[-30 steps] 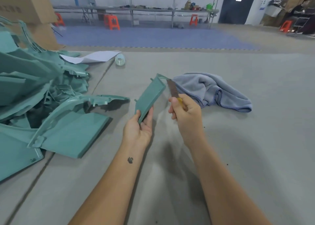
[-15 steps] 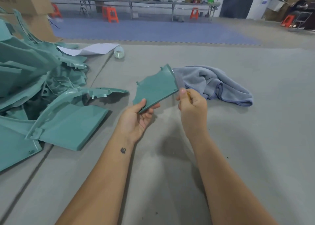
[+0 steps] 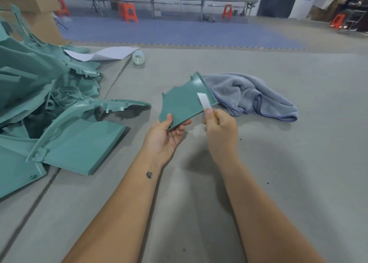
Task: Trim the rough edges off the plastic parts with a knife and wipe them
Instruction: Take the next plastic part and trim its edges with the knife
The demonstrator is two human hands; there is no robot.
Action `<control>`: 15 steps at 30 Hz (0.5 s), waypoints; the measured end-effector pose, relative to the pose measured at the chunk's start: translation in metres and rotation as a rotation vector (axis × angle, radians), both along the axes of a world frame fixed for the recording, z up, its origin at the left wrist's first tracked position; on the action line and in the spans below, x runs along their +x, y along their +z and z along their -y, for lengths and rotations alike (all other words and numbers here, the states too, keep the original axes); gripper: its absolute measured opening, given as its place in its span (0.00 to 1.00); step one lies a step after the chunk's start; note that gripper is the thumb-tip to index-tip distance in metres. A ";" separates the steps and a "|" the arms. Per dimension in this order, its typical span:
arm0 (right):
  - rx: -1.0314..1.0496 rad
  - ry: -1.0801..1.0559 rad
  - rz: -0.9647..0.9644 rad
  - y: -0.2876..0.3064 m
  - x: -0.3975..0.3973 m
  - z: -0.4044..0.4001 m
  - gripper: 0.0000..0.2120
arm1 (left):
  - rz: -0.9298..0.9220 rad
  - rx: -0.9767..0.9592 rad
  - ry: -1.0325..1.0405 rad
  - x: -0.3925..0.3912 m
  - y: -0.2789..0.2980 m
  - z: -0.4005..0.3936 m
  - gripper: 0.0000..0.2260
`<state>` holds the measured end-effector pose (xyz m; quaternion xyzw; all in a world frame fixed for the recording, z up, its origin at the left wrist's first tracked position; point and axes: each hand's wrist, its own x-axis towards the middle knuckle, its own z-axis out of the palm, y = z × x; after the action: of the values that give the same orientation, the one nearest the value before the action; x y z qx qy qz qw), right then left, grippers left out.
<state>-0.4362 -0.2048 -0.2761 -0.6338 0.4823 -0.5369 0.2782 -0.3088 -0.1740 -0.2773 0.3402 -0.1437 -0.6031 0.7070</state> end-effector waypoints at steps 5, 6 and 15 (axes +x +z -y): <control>-0.006 0.076 -0.086 -0.004 0.017 -0.013 0.18 | -0.004 0.050 0.001 -0.004 0.001 0.003 0.15; -0.017 0.051 -0.040 -0.003 0.016 -0.012 0.18 | 0.033 0.060 0.016 -0.004 0.002 0.004 0.14; 0.004 -0.067 0.168 0.000 -0.002 0.001 0.18 | 0.298 0.060 -0.245 0.017 0.011 -0.005 0.09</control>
<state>-0.4384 -0.2058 -0.2761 -0.5694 0.4796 -0.5960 0.3008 -0.2915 -0.1685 -0.2667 0.4267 -0.2689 -0.6316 0.5888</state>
